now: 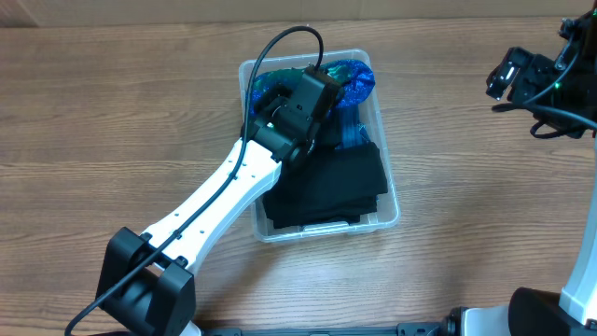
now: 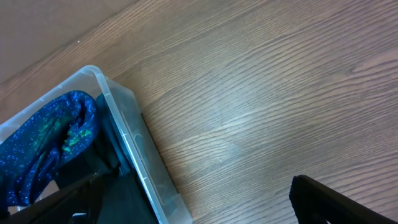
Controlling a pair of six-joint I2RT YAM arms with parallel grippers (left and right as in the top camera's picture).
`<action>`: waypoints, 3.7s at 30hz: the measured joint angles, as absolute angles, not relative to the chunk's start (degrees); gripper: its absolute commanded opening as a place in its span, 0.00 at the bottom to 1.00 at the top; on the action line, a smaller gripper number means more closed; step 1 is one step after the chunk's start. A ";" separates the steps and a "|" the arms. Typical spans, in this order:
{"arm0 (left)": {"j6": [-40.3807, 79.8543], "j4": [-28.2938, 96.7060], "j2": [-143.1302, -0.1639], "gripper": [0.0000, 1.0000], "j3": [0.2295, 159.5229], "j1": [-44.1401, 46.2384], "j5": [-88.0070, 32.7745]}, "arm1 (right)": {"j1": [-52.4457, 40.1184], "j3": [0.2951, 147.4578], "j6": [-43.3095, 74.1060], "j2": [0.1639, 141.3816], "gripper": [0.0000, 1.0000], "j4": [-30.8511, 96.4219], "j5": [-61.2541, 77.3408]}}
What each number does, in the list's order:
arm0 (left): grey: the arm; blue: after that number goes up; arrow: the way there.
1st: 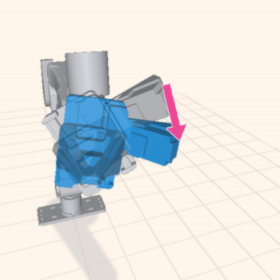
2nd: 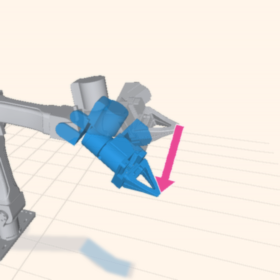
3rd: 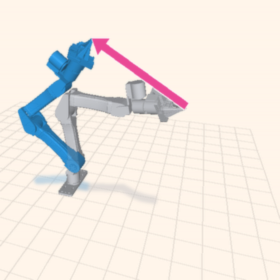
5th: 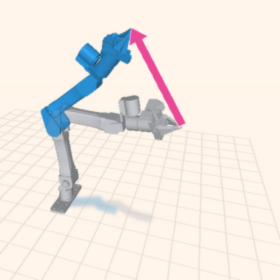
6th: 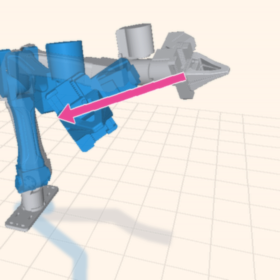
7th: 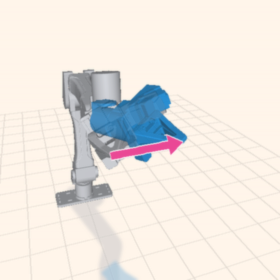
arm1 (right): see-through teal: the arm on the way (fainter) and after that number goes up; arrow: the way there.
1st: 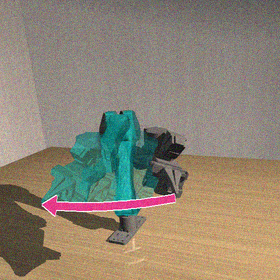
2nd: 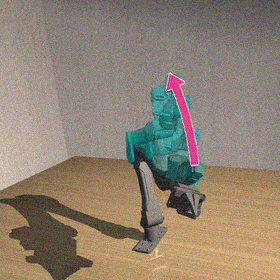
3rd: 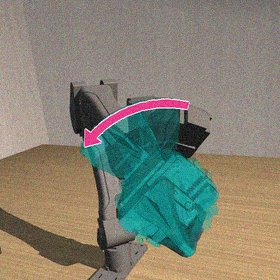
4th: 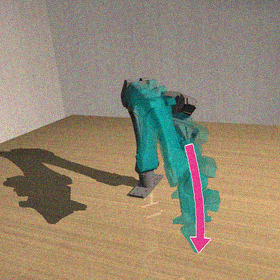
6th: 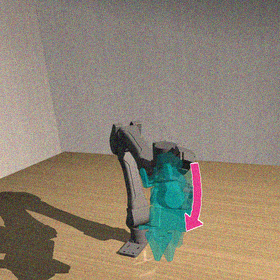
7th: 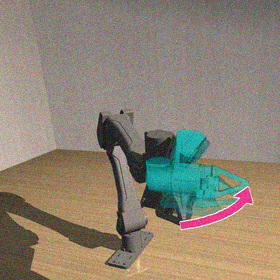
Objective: Pack container
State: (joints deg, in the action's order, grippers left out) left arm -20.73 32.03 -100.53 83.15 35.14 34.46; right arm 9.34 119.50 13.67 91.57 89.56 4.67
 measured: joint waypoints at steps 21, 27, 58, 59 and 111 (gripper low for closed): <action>-19.16 30.39 -94.08 0.70 83.26 41.58 34.33 | 9.34 119.50 13.65 91.57 1.00 89.56 4.64; -17.39 29.58 -88.64 0.45 86.02 37.78 28.75 | 9.34 119.50 13.67 91.57 1.00 89.54 4.64; 2.44 39.68 -112.73 0.04 87.88 29.26 -7.53 | 9.34 119.50 13.67 91.57 1.00 89.52 4.64; 2.39 39.83 -112.62 0.05 88.05 29.26 -7.53 | 9.34 119.50 13.65 91.57 1.00 89.49 4.64; 5.13 57.84 -33.67 1.00 69.12 -1.50 -2.83 | 3.01 94.04 7.31 65.67 1.00 69.93 0.62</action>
State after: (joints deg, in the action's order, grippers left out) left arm 5.13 57.84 -33.67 69.12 -1.50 -2.83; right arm 3.01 94.04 7.31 65.67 69.93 0.62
